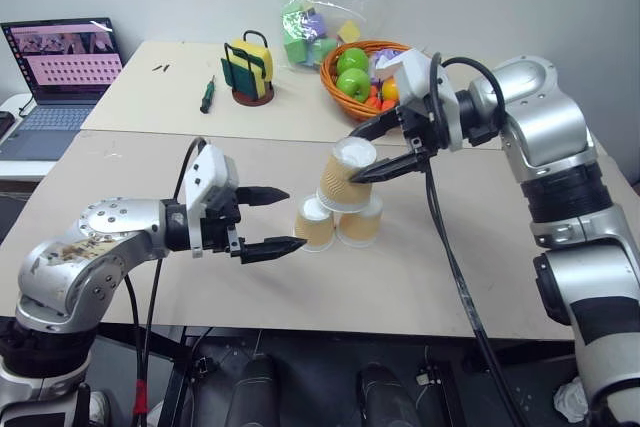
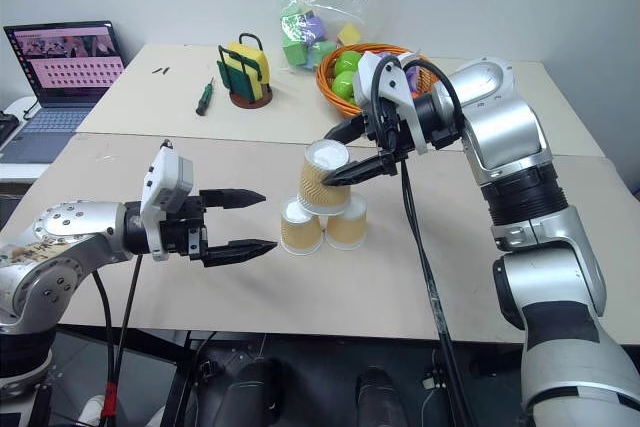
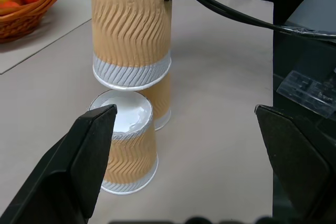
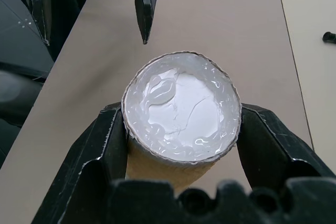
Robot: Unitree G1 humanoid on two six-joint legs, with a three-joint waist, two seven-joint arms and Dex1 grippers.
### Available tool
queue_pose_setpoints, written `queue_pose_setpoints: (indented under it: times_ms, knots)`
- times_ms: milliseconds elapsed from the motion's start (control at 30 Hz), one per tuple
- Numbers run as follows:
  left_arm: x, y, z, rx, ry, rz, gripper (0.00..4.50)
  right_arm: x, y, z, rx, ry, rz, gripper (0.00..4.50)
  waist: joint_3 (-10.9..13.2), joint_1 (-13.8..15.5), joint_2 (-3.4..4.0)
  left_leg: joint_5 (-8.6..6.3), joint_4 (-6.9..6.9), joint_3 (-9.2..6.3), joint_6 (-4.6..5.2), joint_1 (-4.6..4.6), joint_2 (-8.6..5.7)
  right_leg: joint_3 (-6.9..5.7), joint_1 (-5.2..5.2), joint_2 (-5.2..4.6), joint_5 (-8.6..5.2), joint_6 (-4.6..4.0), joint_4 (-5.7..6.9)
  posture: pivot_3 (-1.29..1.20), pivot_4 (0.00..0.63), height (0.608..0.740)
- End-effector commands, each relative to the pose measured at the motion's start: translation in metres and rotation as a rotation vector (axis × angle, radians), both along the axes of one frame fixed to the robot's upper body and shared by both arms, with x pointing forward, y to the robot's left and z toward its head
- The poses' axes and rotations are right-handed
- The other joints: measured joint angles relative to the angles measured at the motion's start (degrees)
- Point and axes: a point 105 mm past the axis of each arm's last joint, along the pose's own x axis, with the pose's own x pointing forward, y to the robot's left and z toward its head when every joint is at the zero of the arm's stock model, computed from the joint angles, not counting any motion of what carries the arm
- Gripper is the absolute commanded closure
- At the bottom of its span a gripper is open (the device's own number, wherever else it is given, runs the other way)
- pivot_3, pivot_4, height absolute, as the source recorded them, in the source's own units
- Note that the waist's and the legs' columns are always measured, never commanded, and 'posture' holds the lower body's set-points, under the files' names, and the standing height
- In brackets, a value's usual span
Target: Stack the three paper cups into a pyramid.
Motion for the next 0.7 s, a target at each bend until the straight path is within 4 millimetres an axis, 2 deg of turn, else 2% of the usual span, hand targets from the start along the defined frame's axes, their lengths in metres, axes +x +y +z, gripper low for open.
queue_pose_setpoints:
  times_ms: [33, 100, 167, 200, 233, 267, 367, 433, 500, 600, 633, 700]
  knots:
    - [-0.005, 0.001, 0.010, 0.005, -0.041, -0.006, 0.00, -0.004, 0.002, 0.006, 0.008, -0.036, 0.031, 1.78, 0.00, -0.02, 0.00, 0.01, 0.00, 0.00, -0.01, -0.05, 0.00, 0.00, -0.07, 0.00, 0.01, 0.01, 0.01, 0.00, 0.150, 0.661]
    - [-0.004, 0.001, 0.010, 0.005, -0.043, 0.002, 0.00, -0.003, 0.001, 0.000, 0.007, -0.024, 0.022, 1.78, 0.00, 0.00, 0.00, 0.01, -0.01, 0.00, -0.02, -0.07, 0.00, 0.00, -0.12, 0.01, 0.01, 0.00, 0.03, 0.00, 0.150, 0.661]
    - [-0.003, 0.002, 0.011, 0.002, -0.045, 0.009, 0.00, -0.003, 0.001, -0.002, 0.011, -0.018, 0.015, 0.79, 0.00, 0.02, 0.00, 0.02, -0.02, 0.00, -0.02, -0.08, 0.00, 0.00, -0.12, 0.01, 0.01, 0.00, 0.03, 0.00, 0.150, 0.661]
    - [-0.003, 0.002, 0.011, 0.004, -0.047, 0.012, 0.00, -0.003, 0.000, -0.002, 0.011, -0.019, 0.017, 0.68, 0.00, 0.03, 0.00, 0.02, -0.02, 0.00, -0.03, -0.10, 0.00, 0.00, -0.14, 0.01, 0.02, 0.00, 0.03, 0.00, 0.150, 0.661]
    - [-0.002, 0.003, 0.011, 0.003, -0.047, 0.014, 0.00, -0.003, 0.001, -0.001, 0.016, -0.029, 0.016, 0.25, 0.00, 0.02, 0.00, 0.03, -0.01, 0.00, -0.04, -0.12, 0.00, 0.00, -0.16, 0.01, 0.02, 0.00, 0.03, 0.00, 0.150, 0.661]
    - [-0.002, 0.003, 0.011, 0.003, -0.047, 0.016, 0.00, -0.003, 0.001, 0.000, 0.023, -0.037, 0.013, 0.07, 0.00, 0.00, 0.00, 0.04, -0.02, 0.00, -0.05, -0.14, 0.00, 0.00, -0.19, 0.01, 0.03, 0.00, 0.04, 0.00, 0.150, 0.661]
    - [-0.001, 0.003, 0.012, -0.004, -0.048, 0.022, 0.00, -0.005, -0.001, 0.013, 0.066, -0.060, 0.008, 0.07, 0.00, -0.01, 0.00, 0.05, -0.02, 0.00, -0.07, -0.15, 0.01, 0.00, -0.24, 0.02, 0.03, -0.01, 0.07, 0.00, 0.150, 0.661]
    - [0.001, 0.005, 0.011, -0.005, -0.059, 0.047, 0.00, -0.011, -0.005, 0.031, 0.121, -0.082, 0.011, 0.07, 0.00, -0.01, 0.00, 0.05, -0.03, 0.00, -0.08, -0.19, 0.01, 0.00, -0.28, 0.02, 0.03, -0.01, 0.07, 0.00, 0.150, 0.661]
    - [0.006, 0.010, 0.012, -0.027, -0.069, 0.103, 0.00, -0.022, -0.014, 0.062, 0.233, -0.090, 0.020, 0.07, 0.01, 0.04, 0.02, 0.05, -0.03, 0.00, -0.08, -0.23, 0.01, 0.00, -0.31, 0.02, 0.04, -0.01, 0.07, 0.00, 0.150, 0.661]
    - [0.019, 0.031, 0.015, -0.102, -0.078, 0.263, 0.00, -0.038, -0.039, 0.121, 0.492, -0.058, -0.012, 0.07, 0.12, 0.21, 0.10, 0.07, -0.02, 0.00, -0.06, -0.37, 0.01, 0.00, -0.42, 0.01, 0.05, -0.03, 0.09, 0.00, 0.150, 0.661]
    - [0.022, 0.036, 0.016, -0.114, -0.085, 0.300, 0.00, -0.041, -0.045, 0.130, 0.542, -0.048, -0.020, 0.07, 0.14, 0.31, 0.12, 0.07, -0.01, -0.01, -0.05, -0.40, 0.01, 0.00, -0.45, 0.01, 0.05, -0.03, 0.10, 0.00, 0.150, 0.661]
    - [0.037, 0.059, 0.016, -0.150, -0.122, 0.484, 0.00, -0.039, -0.068, 0.153, 0.683, -0.046, -0.117, 0.07, 0.13, 0.55, 0.11, 0.07, -0.04, -0.03, -0.05, -0.34, 0.01, 0.00, -0.40, 0.02, 0.03, -0.05, 0.08, 0.00, 0.150, 0.661]
